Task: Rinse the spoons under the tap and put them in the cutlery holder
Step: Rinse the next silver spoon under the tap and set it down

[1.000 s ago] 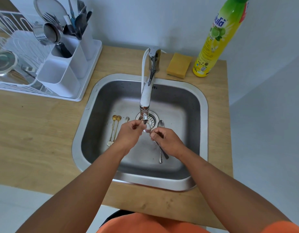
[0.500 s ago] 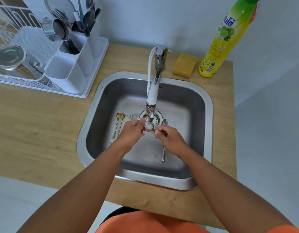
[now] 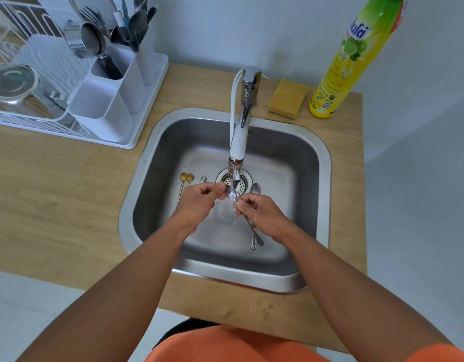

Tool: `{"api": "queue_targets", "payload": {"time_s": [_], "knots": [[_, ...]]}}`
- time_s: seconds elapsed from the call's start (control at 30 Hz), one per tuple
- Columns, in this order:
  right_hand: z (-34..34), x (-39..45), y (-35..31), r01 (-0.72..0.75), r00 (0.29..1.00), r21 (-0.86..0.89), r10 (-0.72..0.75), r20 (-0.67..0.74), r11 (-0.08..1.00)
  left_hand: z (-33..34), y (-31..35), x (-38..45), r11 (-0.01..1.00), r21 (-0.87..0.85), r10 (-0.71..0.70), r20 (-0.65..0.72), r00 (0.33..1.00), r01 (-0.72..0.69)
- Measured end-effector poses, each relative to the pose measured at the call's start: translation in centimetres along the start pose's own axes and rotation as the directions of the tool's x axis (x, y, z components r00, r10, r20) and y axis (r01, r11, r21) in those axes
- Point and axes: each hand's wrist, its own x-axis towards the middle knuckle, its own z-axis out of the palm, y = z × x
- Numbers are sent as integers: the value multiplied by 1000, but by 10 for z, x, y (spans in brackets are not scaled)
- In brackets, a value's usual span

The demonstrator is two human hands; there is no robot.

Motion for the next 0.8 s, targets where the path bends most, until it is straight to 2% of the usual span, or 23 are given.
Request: {"api": "queue_targets", "payload": {"time_s": [0.23,0.4,0.5,0.67,0.73,0.8], "knots": [[4,4,-6,15,999,-52,-17,-41,999,7,5,4,959,245,148,-4,989,-142],[10,12,-13,-23,995,-72,15,-102,997,11,-1,3,953,265,181,-96,979,-150],[11,18,-20,-45,987,-7,43,-155,999,15,-6,-1,960,272,87,-94,992,-59],[15,23,-32,-68,978,180,101,-182,981,25,-11,-11,979,185,-99,57,993,87],[14,25,-34,-100,971,235,146,-187,967,28,-12,-16,983,140,-132,107,986,116],[9,26,-35,-129,956,215,179,-234,968,29,-12,-20,983,134,-145,153,978,125]]}}
